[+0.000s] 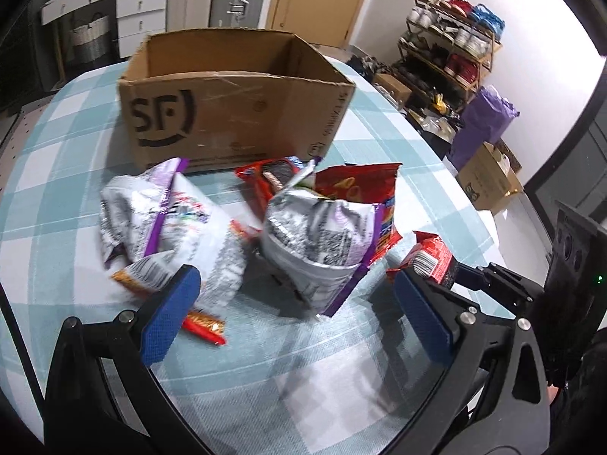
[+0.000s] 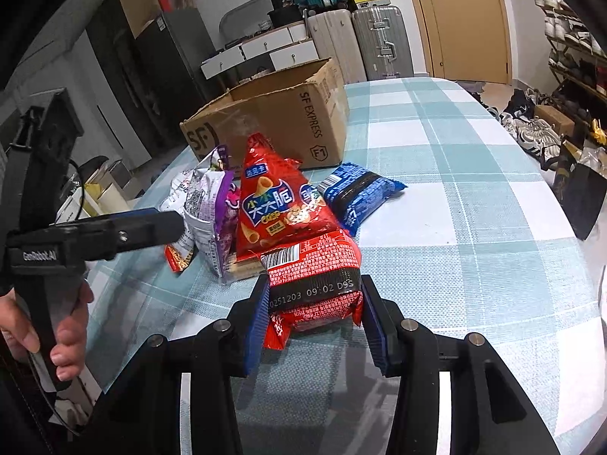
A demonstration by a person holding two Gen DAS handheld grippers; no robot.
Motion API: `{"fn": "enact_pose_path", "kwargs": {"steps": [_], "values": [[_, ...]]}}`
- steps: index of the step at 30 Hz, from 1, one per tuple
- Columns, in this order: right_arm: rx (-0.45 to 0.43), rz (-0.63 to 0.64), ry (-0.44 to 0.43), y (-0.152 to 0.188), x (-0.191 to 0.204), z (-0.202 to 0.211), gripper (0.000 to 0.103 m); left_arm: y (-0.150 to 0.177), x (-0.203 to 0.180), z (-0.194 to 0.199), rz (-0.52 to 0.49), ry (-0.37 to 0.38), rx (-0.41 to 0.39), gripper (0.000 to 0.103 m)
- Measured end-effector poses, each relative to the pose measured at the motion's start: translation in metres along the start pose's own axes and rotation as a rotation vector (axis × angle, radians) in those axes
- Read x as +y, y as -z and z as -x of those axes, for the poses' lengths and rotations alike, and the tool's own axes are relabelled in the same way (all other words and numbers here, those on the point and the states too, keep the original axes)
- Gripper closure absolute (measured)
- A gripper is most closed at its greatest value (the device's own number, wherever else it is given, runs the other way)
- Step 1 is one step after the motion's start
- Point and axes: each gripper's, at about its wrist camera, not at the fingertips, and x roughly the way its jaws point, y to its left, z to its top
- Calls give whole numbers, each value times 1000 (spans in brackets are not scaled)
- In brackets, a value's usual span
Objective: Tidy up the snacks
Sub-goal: 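Grasp the red biscuit pack with the right tool while the left grasps a silver chip bag, then carry both packs over the box and open both tools to drop them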
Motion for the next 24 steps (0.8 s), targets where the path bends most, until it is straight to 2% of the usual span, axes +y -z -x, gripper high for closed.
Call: {"fn": "enact_pose_path", "kwargs": {"steps": [9,11,14,15,17,19,20,21,24], "values": [[-16,-23,-8,1,-9,3,58,-15,-10,-22,-41,16,12,3],[-18,-27,-9,2,-11,4,58,-18,-12,-26,-54,16,8,6],[-20,-30,-10,2,-13,3,58,-22,-11,-34,-71,20,12,23],[-19,-33,-10,2,-14,3,58,-24,-10,-38,-69,32,20,32],[-18,-38,-9,2,-16,3,58,-24,-6,-41,-59,56,21,35],[-17,-43,-10,2,-17,3,58,-23,-3,-41,-53,72,11,49],[-17,-44,-9,3,-17,3,58,-23,-1,-41,-51,73,9,52],[-17,-45,-9,3,-17,3,58,-23,3,-40,-42,87,5,60],[-19,-42,-6,2,-15,3,58,-18,10,-37,-17,105,-4,65]]}}
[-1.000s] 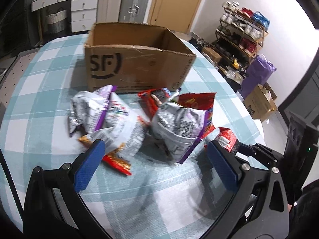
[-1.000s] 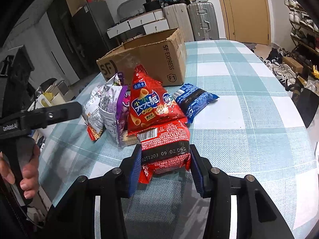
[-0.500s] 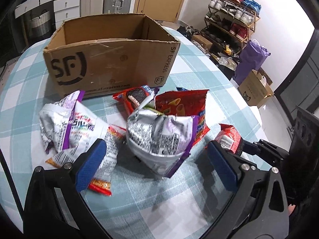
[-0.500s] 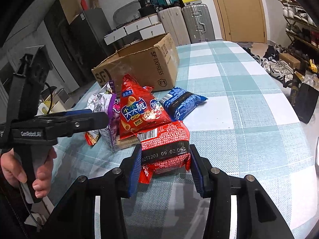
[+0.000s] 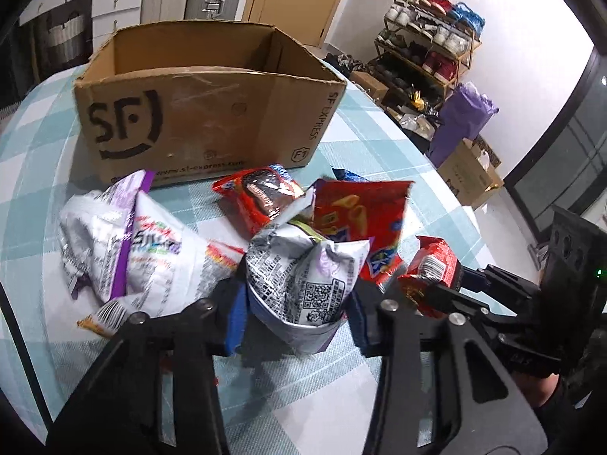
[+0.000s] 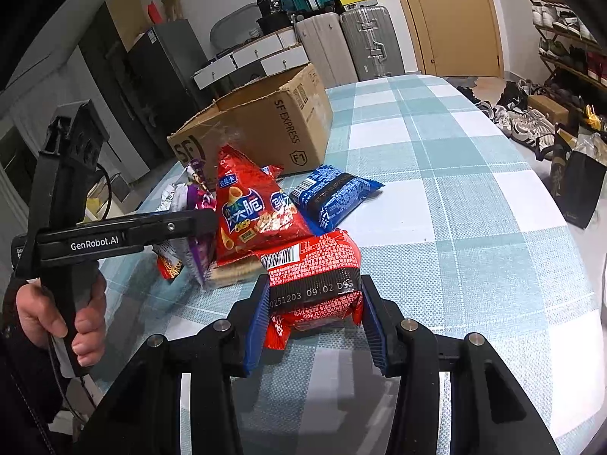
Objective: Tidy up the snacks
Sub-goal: 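Carry both packs over the box and open both tools to drop them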
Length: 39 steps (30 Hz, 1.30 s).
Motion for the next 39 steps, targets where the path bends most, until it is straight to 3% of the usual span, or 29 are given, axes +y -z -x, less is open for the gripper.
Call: {"fn": "enact_pose_path", "kwargs": {"steps": [15,25,39], "values": [[-30,23,13,-4,14,16,58,12,-5,22,-21,10,-38,67],[-76,51,-5,-18,32,34,58,10,2,56,-21,10,-90,67],[-109,128,-75,-66,66,40,58,-12,-5,109,-69,-95,-145,66]]}}
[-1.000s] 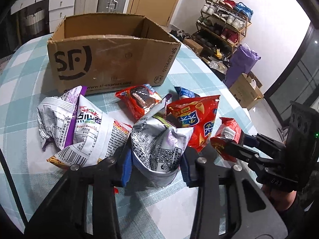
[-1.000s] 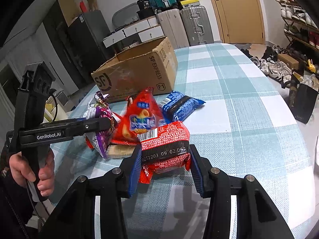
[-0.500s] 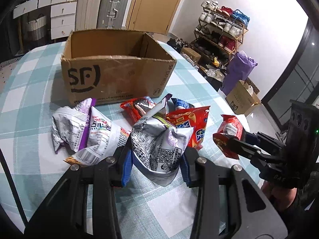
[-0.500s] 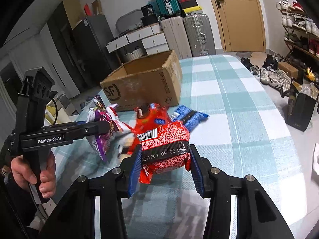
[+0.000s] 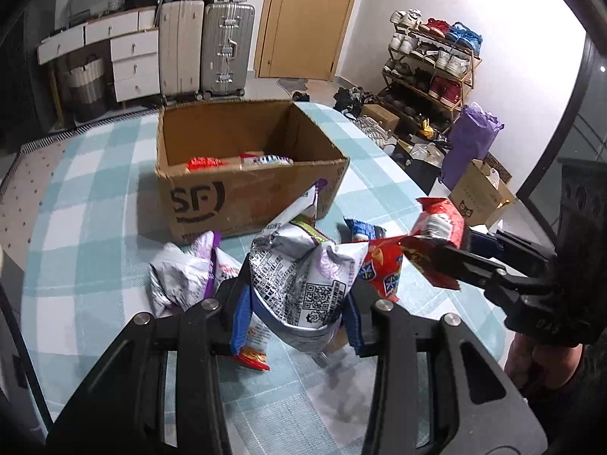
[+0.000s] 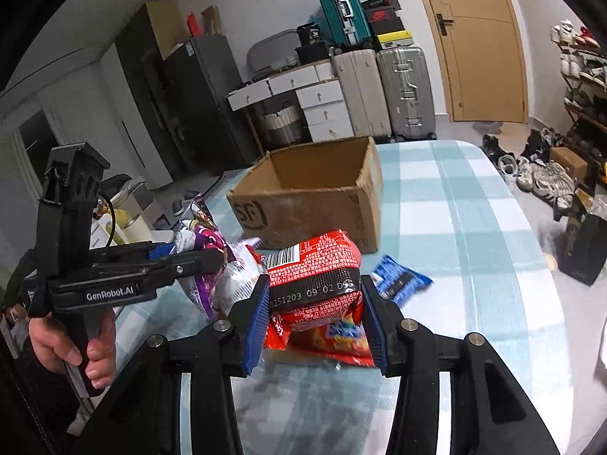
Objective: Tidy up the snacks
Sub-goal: 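Carry both packs over the box and open both tools to drop them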
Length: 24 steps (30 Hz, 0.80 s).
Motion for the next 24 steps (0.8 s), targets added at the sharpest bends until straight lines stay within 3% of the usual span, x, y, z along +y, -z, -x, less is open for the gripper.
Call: {"fn": "enact_pose_path", "kwargs": {"steps": [7,11,24], "values": [[-10,72,-9,-29,18,-8,58,-23,1,18,4,0,-11,66],[-23,77,-20,-48,21,-11,58,-37,3,26,1,-41,-38,66],[-57,95,-45,-117,25,-33,58,-110,14,34,-16,-64,-81,66]]}}
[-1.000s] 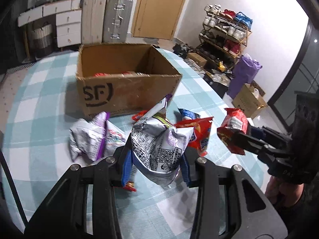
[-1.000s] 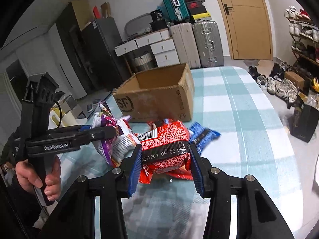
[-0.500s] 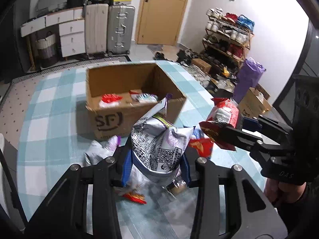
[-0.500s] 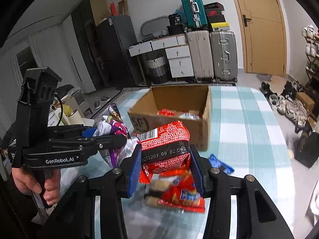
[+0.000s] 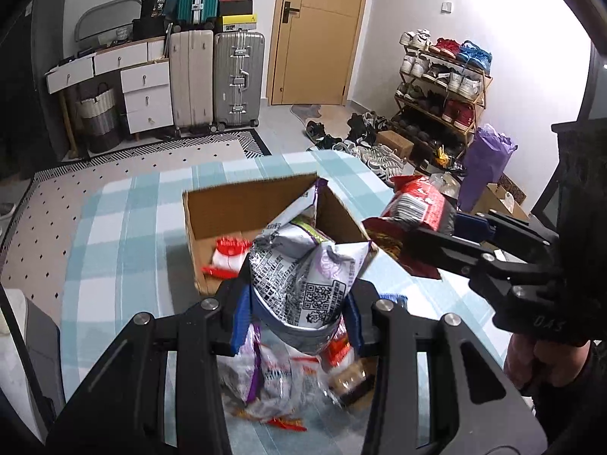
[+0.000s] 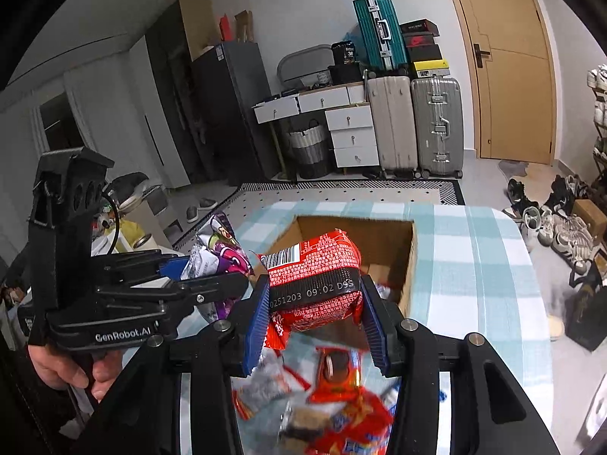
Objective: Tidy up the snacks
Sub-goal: 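Carry both packs over the box and open both tools to drop them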
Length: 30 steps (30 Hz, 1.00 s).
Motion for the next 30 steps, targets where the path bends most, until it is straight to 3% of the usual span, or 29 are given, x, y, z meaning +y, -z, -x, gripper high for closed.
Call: {"fn": "enact_pose_path", "kwargs": {"steps": [17,30], "values": [[43,-27,-12,-69,-28,-72,58,-84,56,-86,60,14,67,66],[138,-69,5,-52,-60,-140,57,-70,81,-177,109,65,172,65]]}}
